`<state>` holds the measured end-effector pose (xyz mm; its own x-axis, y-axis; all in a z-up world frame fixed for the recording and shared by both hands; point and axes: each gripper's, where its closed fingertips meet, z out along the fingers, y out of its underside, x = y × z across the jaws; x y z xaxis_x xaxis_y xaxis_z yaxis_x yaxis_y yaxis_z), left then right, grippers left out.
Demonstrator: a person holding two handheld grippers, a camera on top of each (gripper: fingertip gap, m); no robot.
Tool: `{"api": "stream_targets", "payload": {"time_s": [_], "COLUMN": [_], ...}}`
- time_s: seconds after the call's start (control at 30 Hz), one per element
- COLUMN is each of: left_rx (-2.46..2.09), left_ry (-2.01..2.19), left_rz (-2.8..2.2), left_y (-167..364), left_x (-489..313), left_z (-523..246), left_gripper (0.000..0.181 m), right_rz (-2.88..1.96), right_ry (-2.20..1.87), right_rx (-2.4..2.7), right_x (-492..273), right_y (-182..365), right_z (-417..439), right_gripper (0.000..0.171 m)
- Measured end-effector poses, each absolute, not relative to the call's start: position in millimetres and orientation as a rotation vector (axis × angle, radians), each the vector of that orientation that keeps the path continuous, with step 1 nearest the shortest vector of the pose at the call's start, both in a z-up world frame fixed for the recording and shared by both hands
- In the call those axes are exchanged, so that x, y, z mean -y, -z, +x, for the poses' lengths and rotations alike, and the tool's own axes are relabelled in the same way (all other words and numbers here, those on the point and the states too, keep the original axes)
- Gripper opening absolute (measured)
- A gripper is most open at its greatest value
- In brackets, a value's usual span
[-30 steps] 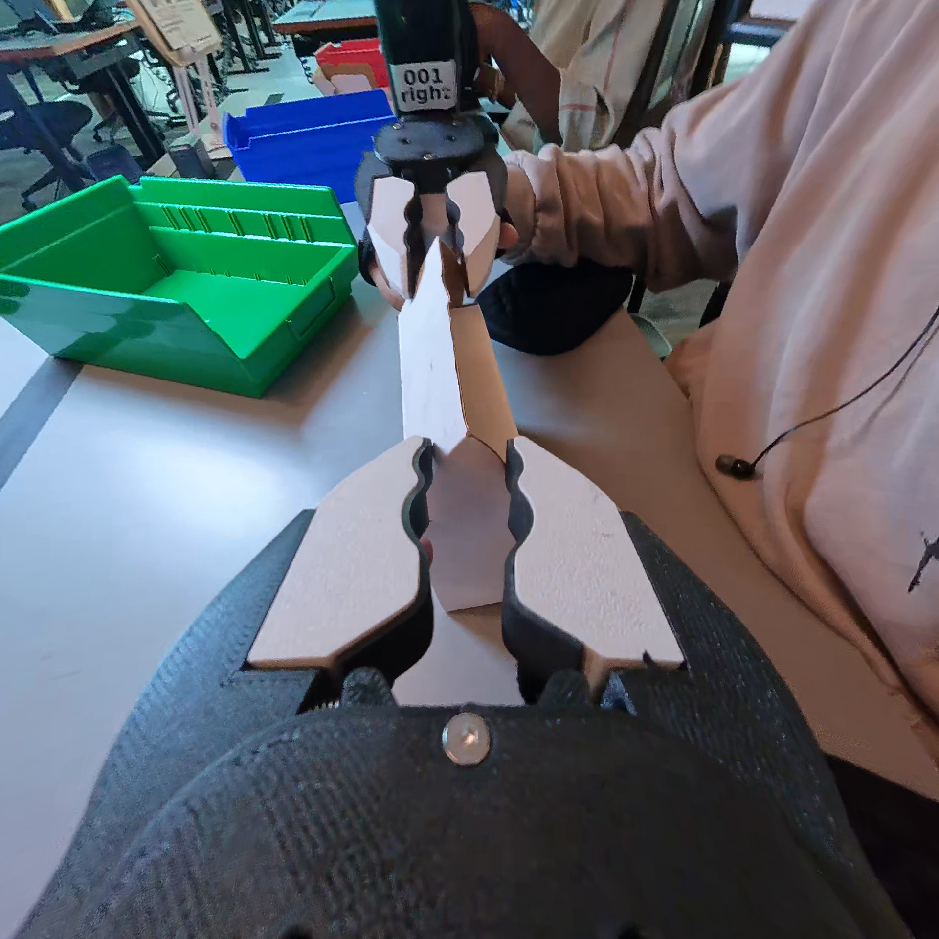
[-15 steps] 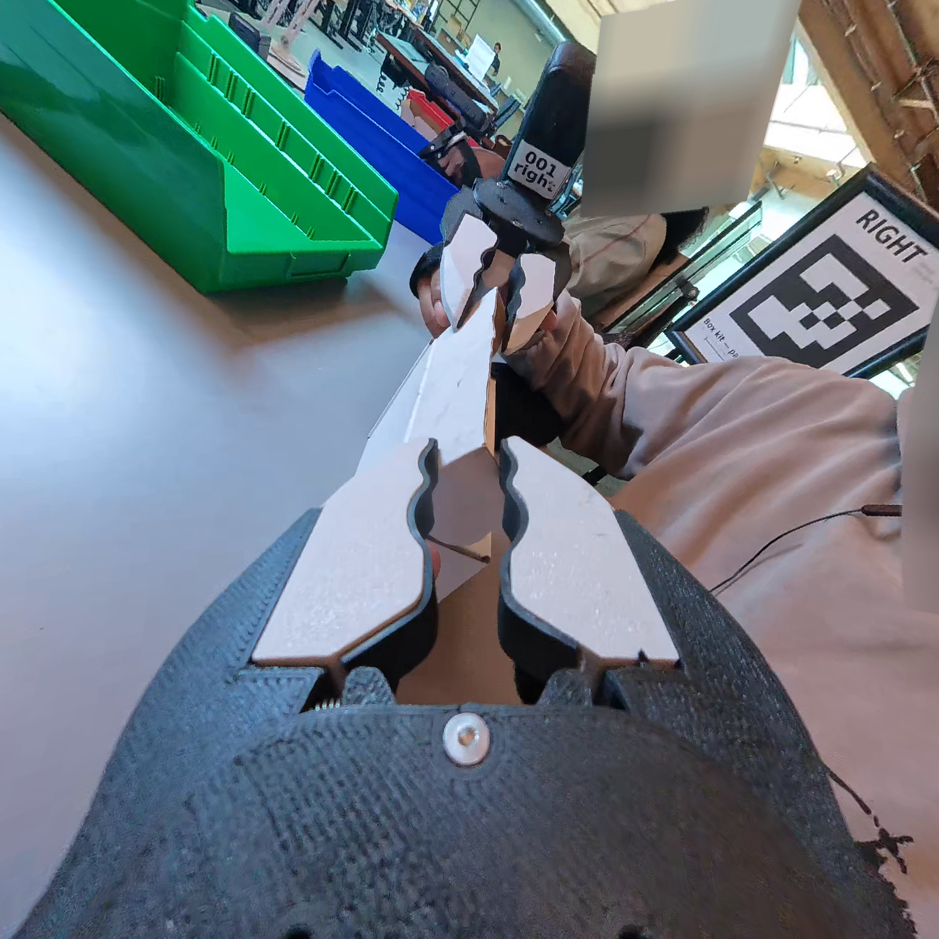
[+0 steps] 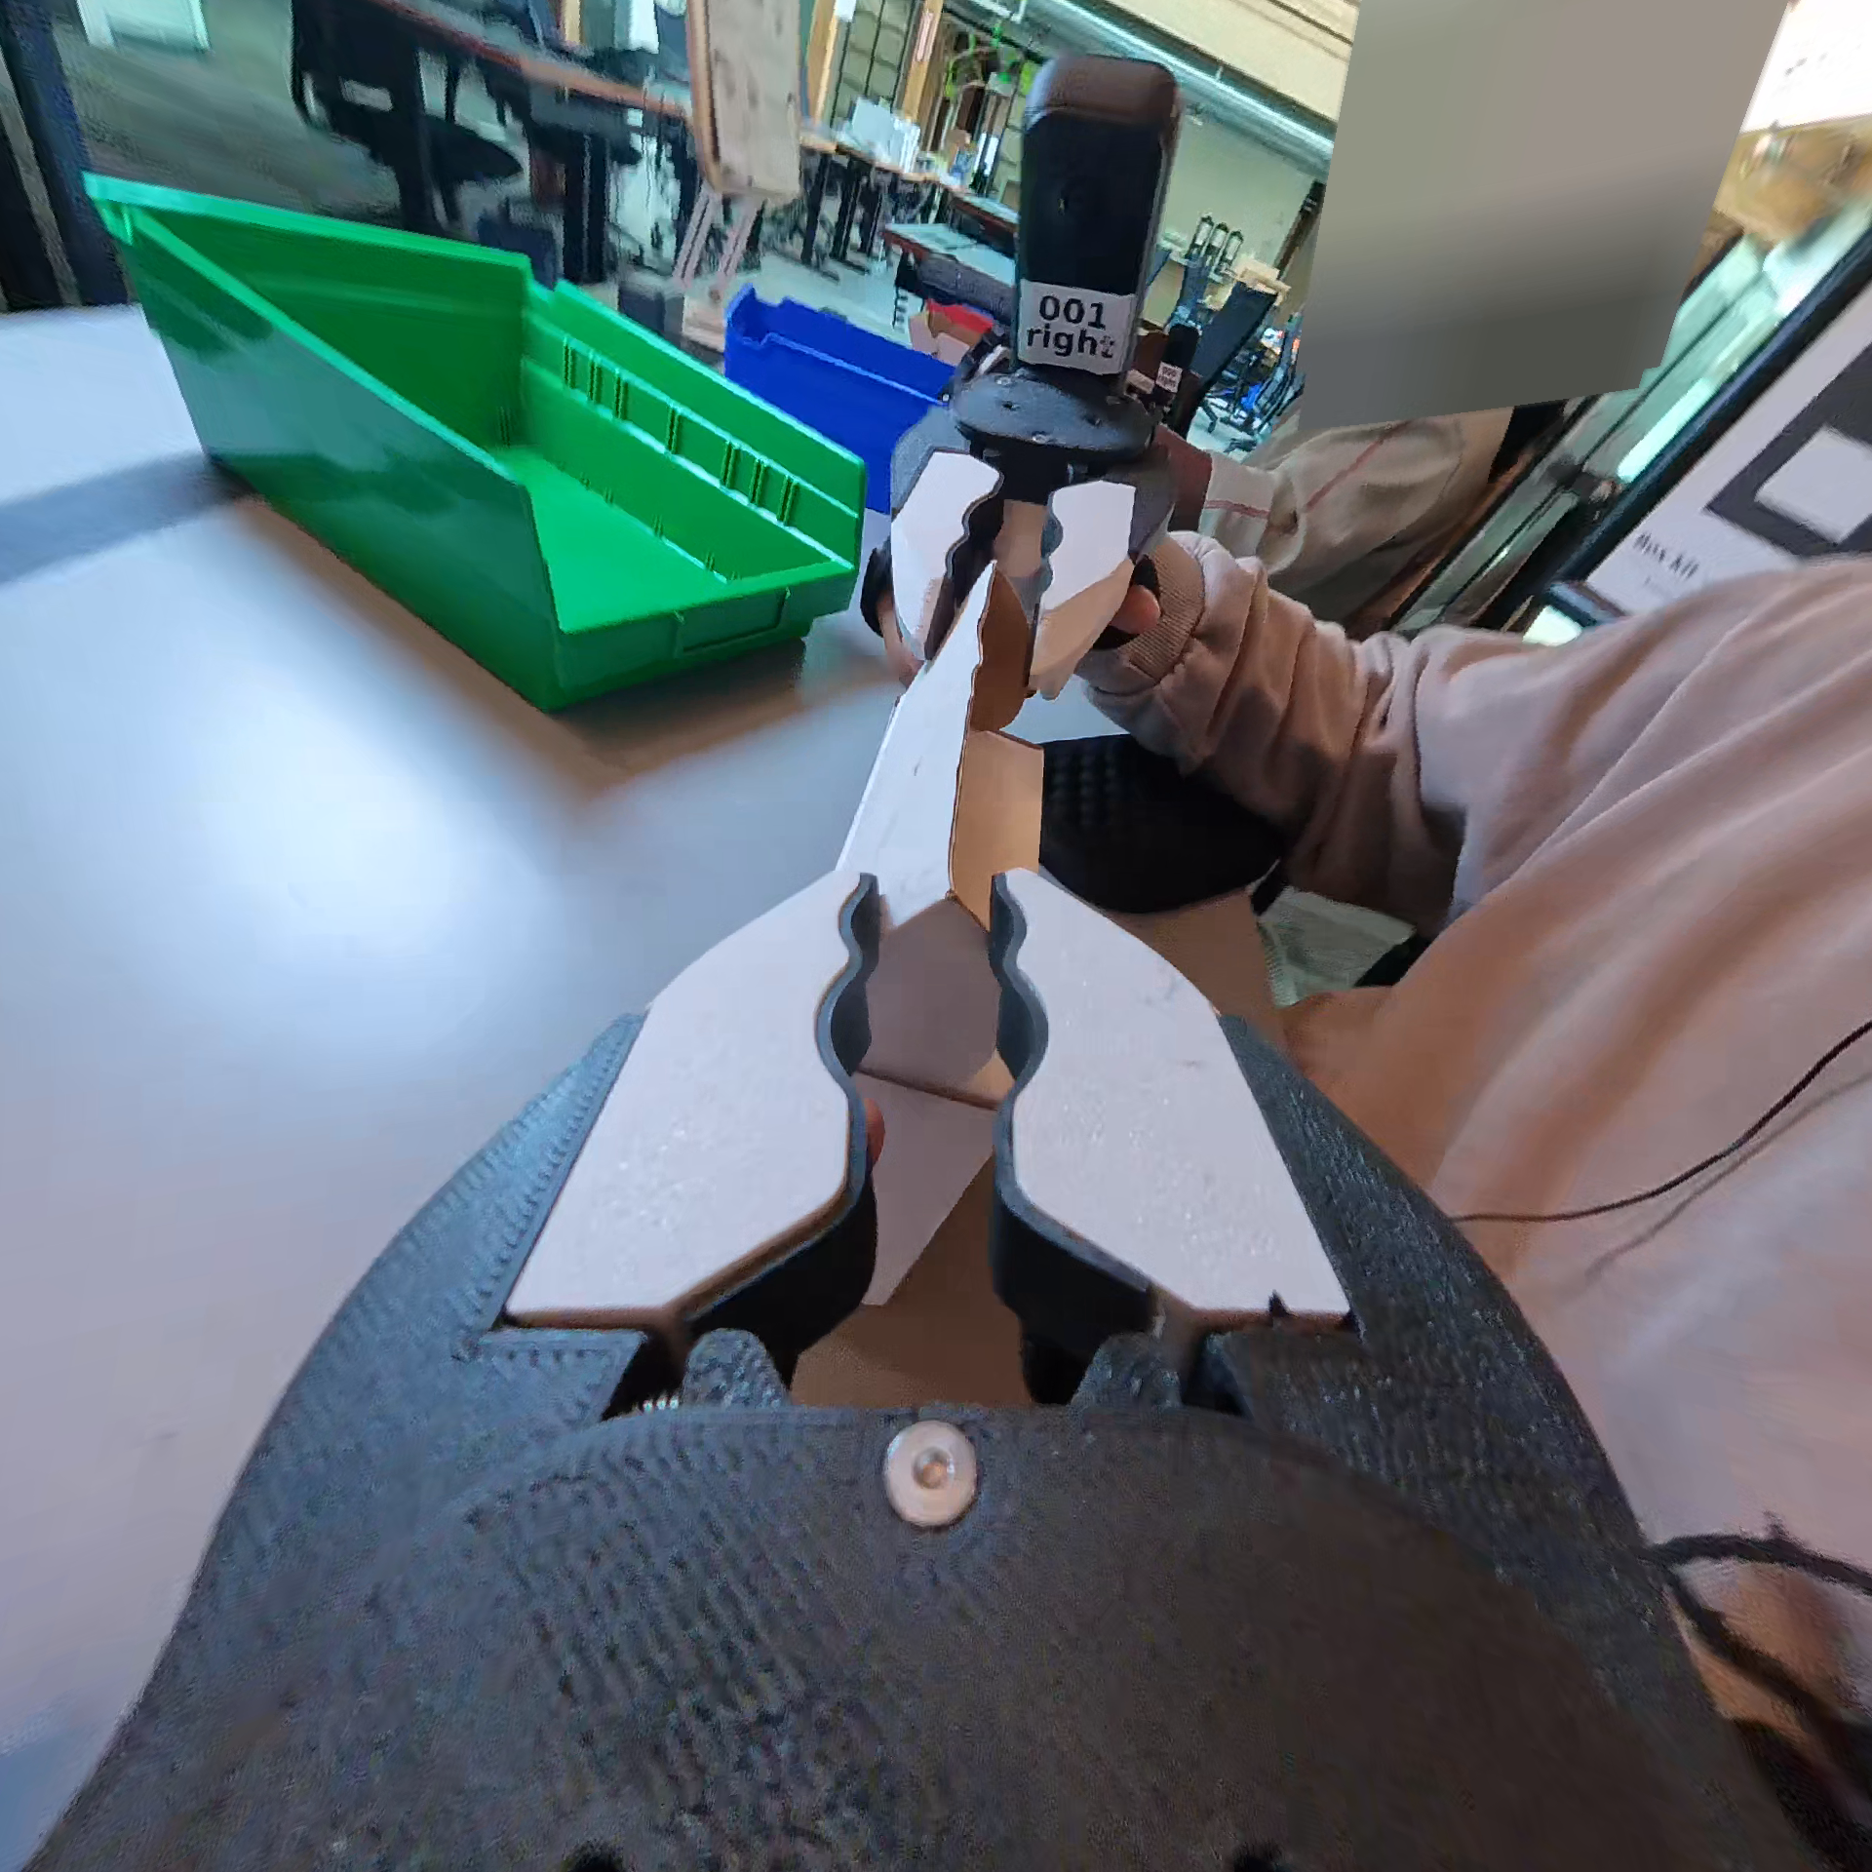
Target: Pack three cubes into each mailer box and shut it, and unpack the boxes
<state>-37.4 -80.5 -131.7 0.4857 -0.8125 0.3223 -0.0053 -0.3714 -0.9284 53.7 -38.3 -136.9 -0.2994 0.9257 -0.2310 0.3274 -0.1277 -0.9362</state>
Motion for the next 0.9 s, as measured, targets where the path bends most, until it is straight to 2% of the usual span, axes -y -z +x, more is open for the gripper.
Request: {"api": "stream_targets", "payload": {"time_s": [0.13, 0.5, 0.7, 0.83, 0.9], "left_rx": [-0.812, -0.839, -0.919, -1.131, -1.218], "left_ry": [0.813, 0.873, 0.809, 0.575, 0.496], "left_rz": [-1.608, -1.652, -1.548, -1.388, -1.355], "left_y": [135, 134, 141, 158, 159], "left_x": [91, 80, 93, 104, 110], "left_z": [-35, -37, -34, -31, -29], "left_gripper": [0.021, 0.02, 0.02, 0.02, 0.028], "right_rz": [-1.29, -1.316, -1.202, -1.033, -0.997], "right_ry": [-1.356, -1.515, -1.296, -1.045, -0.999], "right_rx": [1.602, 1.712, 1.756, 1.771, 1.777], "right_x": [47, 43, 53, 61, 65], "right_y": [135, 137, 145, 159, 158], "right_z": [57, 60, 63, 65, 67], "right_gripper": [0.027, 0.029, 0.027, 0.027, 0.029]}}
